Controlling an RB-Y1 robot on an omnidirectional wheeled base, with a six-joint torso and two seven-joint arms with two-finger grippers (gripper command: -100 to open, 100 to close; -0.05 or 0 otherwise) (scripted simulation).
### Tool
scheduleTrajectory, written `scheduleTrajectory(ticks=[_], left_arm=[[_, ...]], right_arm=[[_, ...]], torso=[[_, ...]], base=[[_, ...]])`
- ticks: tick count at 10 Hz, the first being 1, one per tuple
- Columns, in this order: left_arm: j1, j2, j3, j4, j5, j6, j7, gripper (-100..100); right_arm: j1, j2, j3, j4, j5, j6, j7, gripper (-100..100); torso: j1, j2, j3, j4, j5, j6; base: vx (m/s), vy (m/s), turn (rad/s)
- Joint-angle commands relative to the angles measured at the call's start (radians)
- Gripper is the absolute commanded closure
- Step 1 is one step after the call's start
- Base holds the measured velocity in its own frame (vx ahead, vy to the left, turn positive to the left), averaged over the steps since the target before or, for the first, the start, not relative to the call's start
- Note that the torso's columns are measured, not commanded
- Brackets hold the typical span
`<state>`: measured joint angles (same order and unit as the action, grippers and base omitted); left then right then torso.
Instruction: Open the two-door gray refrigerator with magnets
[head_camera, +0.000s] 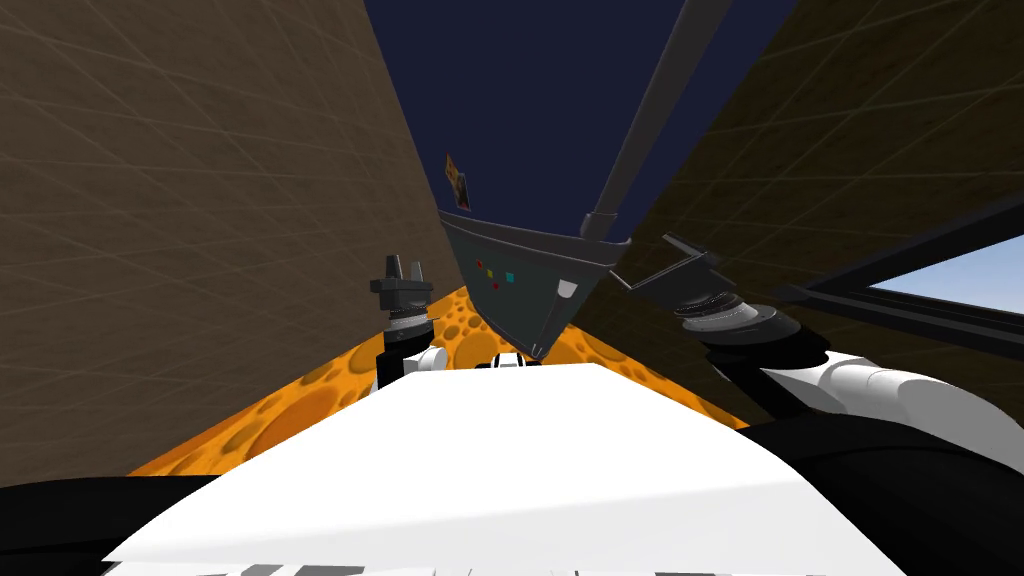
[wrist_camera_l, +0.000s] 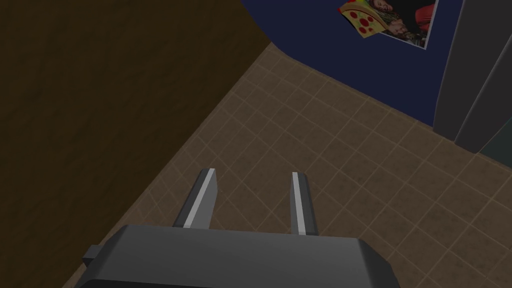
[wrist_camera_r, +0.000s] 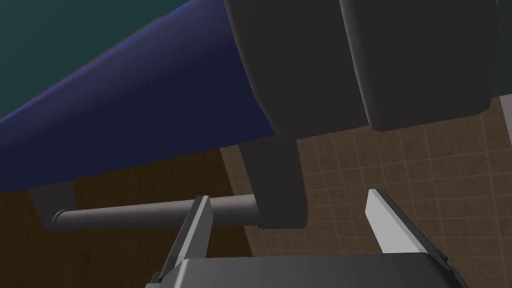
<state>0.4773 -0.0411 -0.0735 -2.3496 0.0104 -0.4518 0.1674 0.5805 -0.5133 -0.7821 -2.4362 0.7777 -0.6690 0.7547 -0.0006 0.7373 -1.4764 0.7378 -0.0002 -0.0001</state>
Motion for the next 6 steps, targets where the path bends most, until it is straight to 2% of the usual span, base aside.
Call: scheduleTrajectory(ticks=[1, 4, 6], left_arm=[[0.0, 0.0, 0.0, 0.0, 0.0, 0.0, 0.0, 0], [0.0, 0.0, 0.0, 0.0, 0.0, 0.0, 0.0, 0], [0.0, 0.0, 0.0, 0.0, 0.0, 0.0, 0.0, 0]], right_arm=[[0.005, -0.03, -0.046, -0.05, 0.037, -0.01, 0.041, -100], [0.008, -0.054, -0.076, -0.131, 0.063, -0.015, 0.068, -100], [0.008, -0.06, -0.084, -0.174, 0.07, -0.017, 0.075, -100]], torso=[[0.0, 0.0, 0.0, 0.0, 0.0, 0.0], [0.0, 0.002, 0.001, 0.001, 0.0, 0.0], [0.0, 0.002, 0.001, 0.001, 0.0, 0.0]], base=[[0.091, 0.058, -0.052], [0.059, 0.036, -0.033], [0.029, 0.023, -0.015]])
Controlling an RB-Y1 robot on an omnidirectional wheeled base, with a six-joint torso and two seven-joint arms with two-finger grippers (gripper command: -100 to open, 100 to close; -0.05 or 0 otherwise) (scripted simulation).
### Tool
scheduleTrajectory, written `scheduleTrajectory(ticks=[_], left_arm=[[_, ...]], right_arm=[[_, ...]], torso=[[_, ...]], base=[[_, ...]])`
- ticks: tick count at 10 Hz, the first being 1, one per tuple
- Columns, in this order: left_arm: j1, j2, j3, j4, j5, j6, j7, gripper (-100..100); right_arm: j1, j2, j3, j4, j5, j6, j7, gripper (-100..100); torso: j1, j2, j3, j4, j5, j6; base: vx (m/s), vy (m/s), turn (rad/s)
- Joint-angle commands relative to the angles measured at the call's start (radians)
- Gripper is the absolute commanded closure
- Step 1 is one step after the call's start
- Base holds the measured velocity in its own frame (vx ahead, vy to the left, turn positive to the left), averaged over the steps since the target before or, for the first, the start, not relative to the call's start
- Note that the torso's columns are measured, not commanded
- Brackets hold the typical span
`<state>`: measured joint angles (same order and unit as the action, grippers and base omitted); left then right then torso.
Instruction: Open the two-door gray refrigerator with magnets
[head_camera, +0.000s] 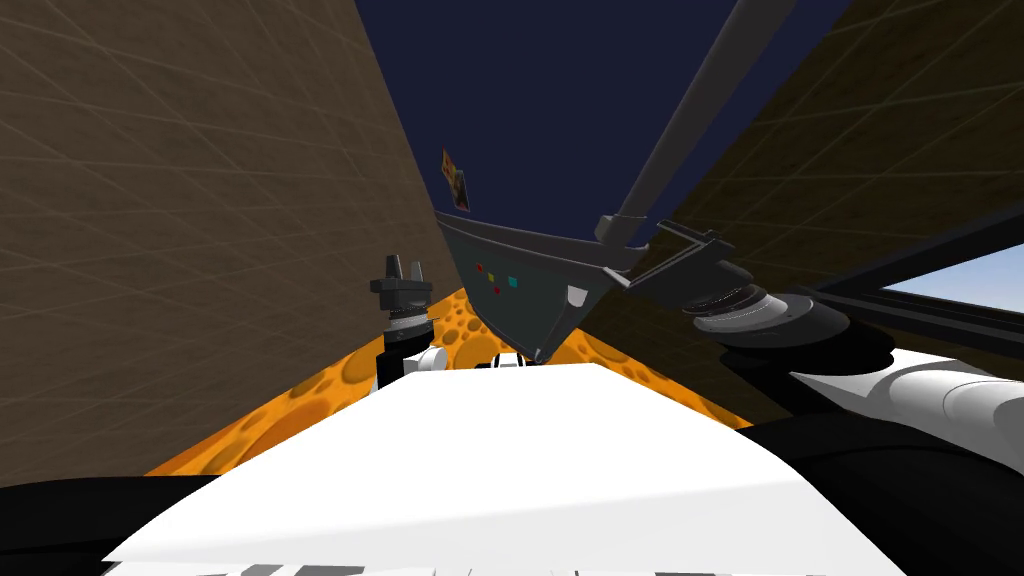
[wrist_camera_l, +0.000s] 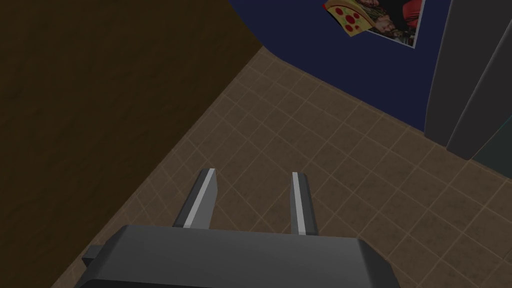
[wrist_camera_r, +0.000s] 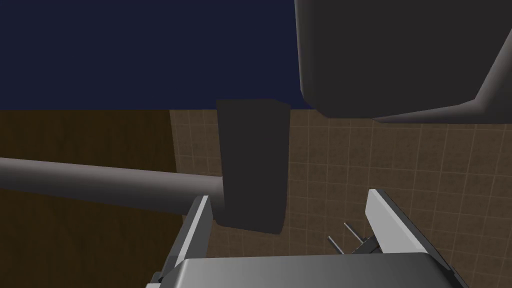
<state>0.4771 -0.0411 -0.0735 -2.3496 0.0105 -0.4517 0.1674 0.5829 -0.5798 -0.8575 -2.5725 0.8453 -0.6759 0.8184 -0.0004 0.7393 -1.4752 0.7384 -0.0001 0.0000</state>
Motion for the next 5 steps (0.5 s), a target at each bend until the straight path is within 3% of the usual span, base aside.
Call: scheduleTrajectory(ticks=[1, 2, 3, 4, 5], left_arm=[[0.0, 0.0, 0.0, 0.0, 0.0, 0.0, 0.0, 0], [0.0, 0.0, 0.0, 0.0, 0.0, 0.0, 0.0, 0], [0.0, 0.0, 0.0, 0.0, 0.0, 0.0, 0.0, 0], [-0.001, 0.0, 0.0, 0.0, 0.0, 0.0, 0.0, 0], [0.0, 0.0, 0.0, 0.0, 0.0, 0.0, 0.0, 0]], right_arm=[[0.004, 0.003, -0.007, -0.023, 0.001, -0.006, 0.005, -100], [0.002, -0.014, -0.016, 0.006, 0.016, 0.012, 0.002, -100], [0.0, -0.031, -0.025, 0.039, 0.032, 0.032, -0.003, -100], [0.0, -0.031, -0.025, 0.039, 0.032, 0.032, -0.003, -100], [-0.002, -0.048, -0.034, 0.071, 0.048, 0.052, -0.008, -100]], torso=[[0.0, 0.0, 0.0, 0.0, 0.0, 0.0], [-0.001, 0.0, 0.0, 0.0, 0.0, 0.0], [0.0, 0.002, 0.001, 0.0, 0.0, -0.001], [0.002, 0.002, 0.001, 0.0, 0.001, -0.002], [0.002, -0.001, -0.001, 0.0, 0.001, 0.0]], base=[[0.008, 0.007, -0.002], [-0.062, 0.005, 0.298], [-0.135, 0.021, 0.502], [-0.131, 0.015, 0.123], [-0.137, 0.026, 0.213]])
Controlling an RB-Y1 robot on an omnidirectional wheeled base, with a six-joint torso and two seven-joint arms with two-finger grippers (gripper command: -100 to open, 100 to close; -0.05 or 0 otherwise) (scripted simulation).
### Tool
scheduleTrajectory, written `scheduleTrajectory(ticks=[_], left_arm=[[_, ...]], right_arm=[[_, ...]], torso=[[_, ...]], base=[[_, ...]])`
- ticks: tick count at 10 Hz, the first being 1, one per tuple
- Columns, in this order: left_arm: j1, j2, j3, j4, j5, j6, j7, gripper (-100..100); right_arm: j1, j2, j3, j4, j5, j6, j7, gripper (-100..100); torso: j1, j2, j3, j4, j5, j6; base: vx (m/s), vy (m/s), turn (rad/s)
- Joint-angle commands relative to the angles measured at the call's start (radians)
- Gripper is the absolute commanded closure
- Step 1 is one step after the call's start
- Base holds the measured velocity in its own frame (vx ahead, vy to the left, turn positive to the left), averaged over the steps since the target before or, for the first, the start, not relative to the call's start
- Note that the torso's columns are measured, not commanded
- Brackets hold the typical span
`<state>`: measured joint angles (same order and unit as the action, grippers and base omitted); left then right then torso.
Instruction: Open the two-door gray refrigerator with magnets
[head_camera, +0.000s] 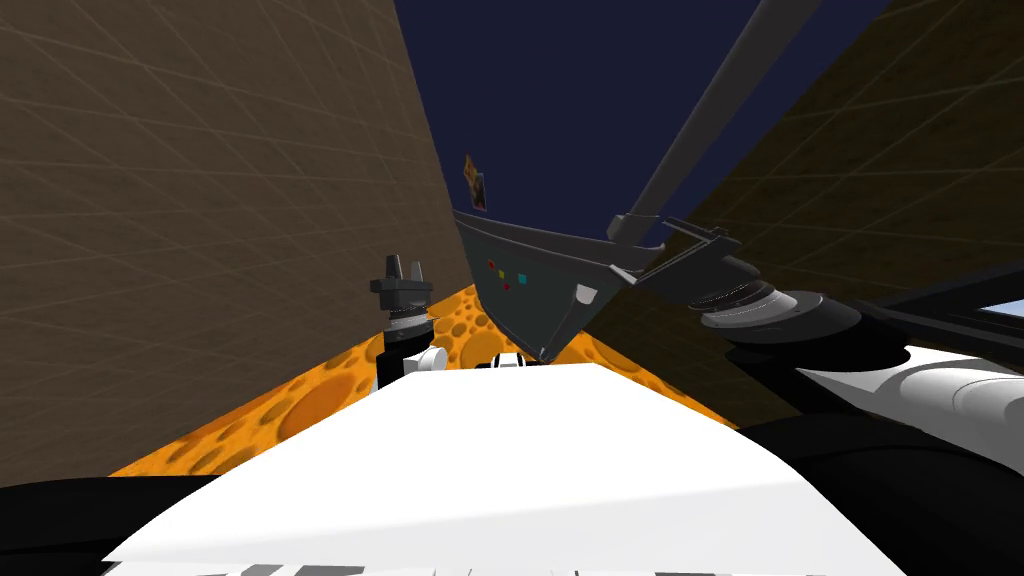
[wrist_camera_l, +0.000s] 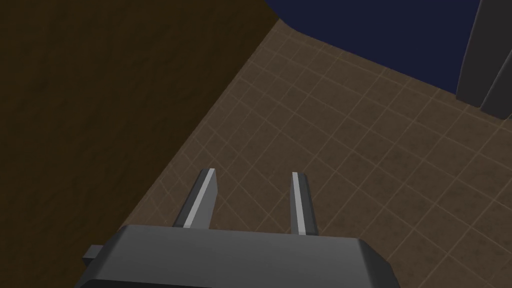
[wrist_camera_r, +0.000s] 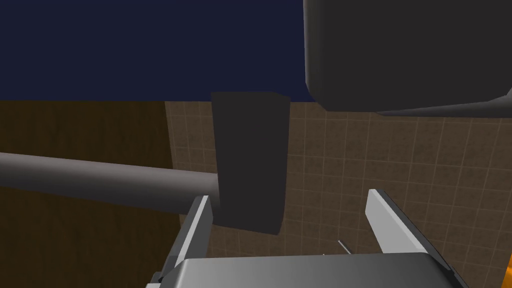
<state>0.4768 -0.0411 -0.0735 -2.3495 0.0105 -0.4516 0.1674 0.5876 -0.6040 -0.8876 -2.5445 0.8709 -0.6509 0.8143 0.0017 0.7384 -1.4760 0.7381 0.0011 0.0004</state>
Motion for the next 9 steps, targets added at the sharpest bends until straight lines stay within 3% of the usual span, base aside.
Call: scheduleTrajectory(ticks=[1, 6, 9], left_arm=[[0.0, 0.0, 0.0, 0.0, 0.0, 0.0, 0.0, 0], [0.0, 0.0, 0.0, 0.0, 0.0, 0.0, 0.0, 0], [0.0, 0.0, 0.0, 0.0, 0.0, 0.0, 0.0, 0]], right_arm=[[-0.009, -0.041, -0.012, 0.073, 0.038, 0.046, -0.008, -100], [-0.019, -0.128, -0.055, 0.229, 0.117, 0.145, -0.033, -100], [-0.021, -0.145, -0.064, 0.27, 0.132, 0.165, -0.038, -100]], torso=[[0.0, -0.001, -0.001, 0.0, -0.001, -0.001], [0.003, -0.004, -0.003, -0.001, 0.002, -0.002], [-0.003, -0.006, -0.004, -0.002, -0.001, -0.001]], base=[[-0.155, 0.041, 0.491], [-0.176, 0.063, 0.399], [-0.077, 0.034, 0.211]])
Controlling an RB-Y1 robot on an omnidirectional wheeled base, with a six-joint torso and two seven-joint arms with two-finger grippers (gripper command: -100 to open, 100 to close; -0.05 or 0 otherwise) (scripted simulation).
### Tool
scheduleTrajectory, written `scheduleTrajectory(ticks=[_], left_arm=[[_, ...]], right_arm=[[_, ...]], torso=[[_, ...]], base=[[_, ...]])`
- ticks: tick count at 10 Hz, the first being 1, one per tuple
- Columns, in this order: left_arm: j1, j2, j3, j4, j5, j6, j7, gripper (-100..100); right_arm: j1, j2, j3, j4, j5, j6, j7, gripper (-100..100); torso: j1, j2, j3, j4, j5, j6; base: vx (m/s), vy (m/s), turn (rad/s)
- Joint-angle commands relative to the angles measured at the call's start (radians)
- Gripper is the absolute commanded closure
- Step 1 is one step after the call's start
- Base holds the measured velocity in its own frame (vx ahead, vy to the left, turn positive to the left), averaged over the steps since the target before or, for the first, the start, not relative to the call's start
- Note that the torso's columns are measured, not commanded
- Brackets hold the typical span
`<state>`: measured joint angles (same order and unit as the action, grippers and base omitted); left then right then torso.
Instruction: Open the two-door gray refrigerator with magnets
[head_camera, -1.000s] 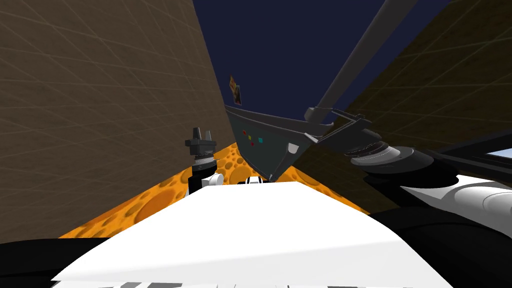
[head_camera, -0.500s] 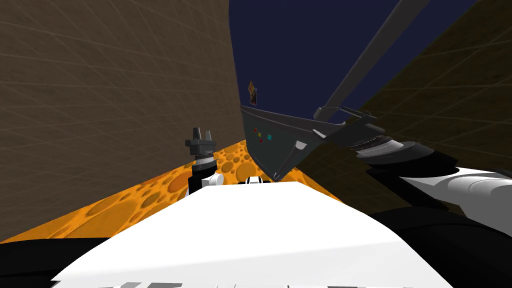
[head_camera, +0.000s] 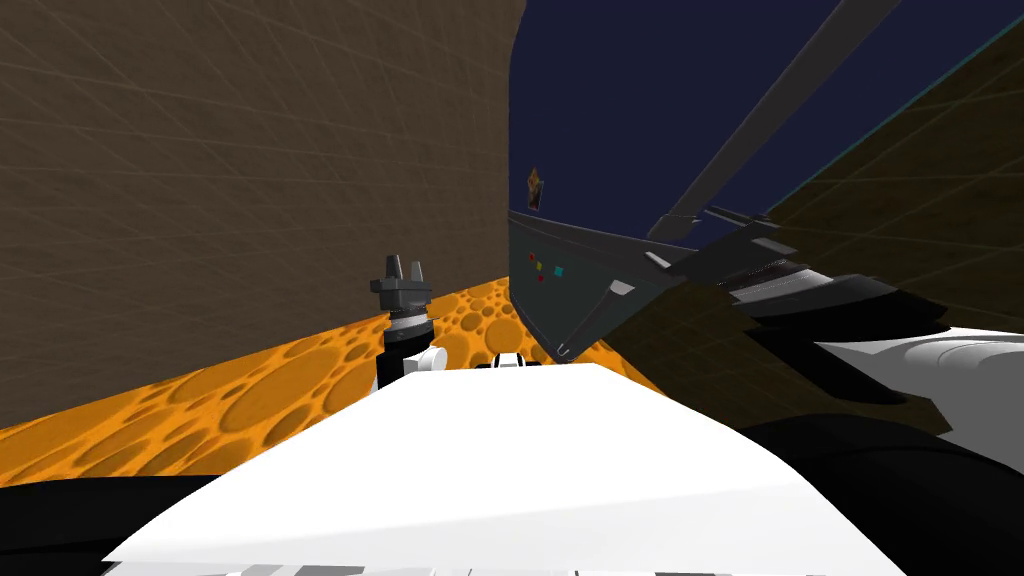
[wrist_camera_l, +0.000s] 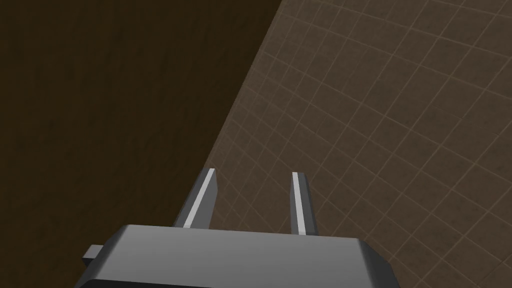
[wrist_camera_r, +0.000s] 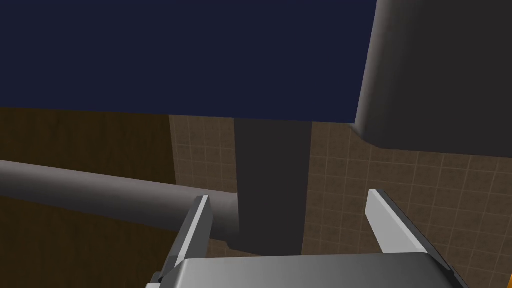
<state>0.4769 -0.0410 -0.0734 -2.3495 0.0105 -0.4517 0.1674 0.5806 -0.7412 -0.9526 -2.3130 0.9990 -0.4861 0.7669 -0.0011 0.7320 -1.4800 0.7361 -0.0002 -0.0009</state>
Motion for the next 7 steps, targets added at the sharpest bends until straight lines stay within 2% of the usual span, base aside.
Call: scheduleTrajectory(ticks=[1, 2, 4, 5, 7], left_arm=[[0.0, 0.0, 0.0, 0.0, 0.0, 0.0, 0.0, 0], [0.0, 0.0, 0.0, 0.0, 0.0, 0.0, 0.0, 0], [0.001, 0.0, 0.0, 0.0, 0.0, 0.0, 0.0, 0], [0.001, 0.0, 0.0, 0.0, 0.0, 0.0, 0.0, 0], [0.001, 0.0, 0.0, 0.0, 0.0, 0.0, 0.0, 0]], right_arm=[[-0.007, -0.001, -0.004, 0.022, 0.001, 0.0, 0.004, -100], [-0.012, 0.009, 0.01, 0.006, -0.011, -0.02, 0.014, 100], [-0.008, 0.044, 0.027, -0.059, -0.043, -0.059, 0.024, 100], [-0.008, 0.044, 0.027, -0.059, -0.043, -0.059, 0.024, 100], [-0.004, 0.079, 0.044, -0.122, -0.074, -0.099, 0.034, 100]], torso=[[-0.001, 0.002, 0.001, 0.001, 0.0, 0.001], [-0.001, 0.003, 0.003, 0.001, 0.0, 0.001], [-0.004, 0.0, 0.001, -0.001, -0.003, 0.001], [-0.002, 0.0, 0.0, 0.0, -0.001, 0.0], [0.0, 0.004, 0.003, 0.001, 0.0, 0.0]], base=[[-0.011, 0.012, 0.009], [0.063, -0.033, -0.429], [0.157, -0.051, -0.443], [0.124, -0.046, -0.085], [0.126, -0.087, -0.313]])
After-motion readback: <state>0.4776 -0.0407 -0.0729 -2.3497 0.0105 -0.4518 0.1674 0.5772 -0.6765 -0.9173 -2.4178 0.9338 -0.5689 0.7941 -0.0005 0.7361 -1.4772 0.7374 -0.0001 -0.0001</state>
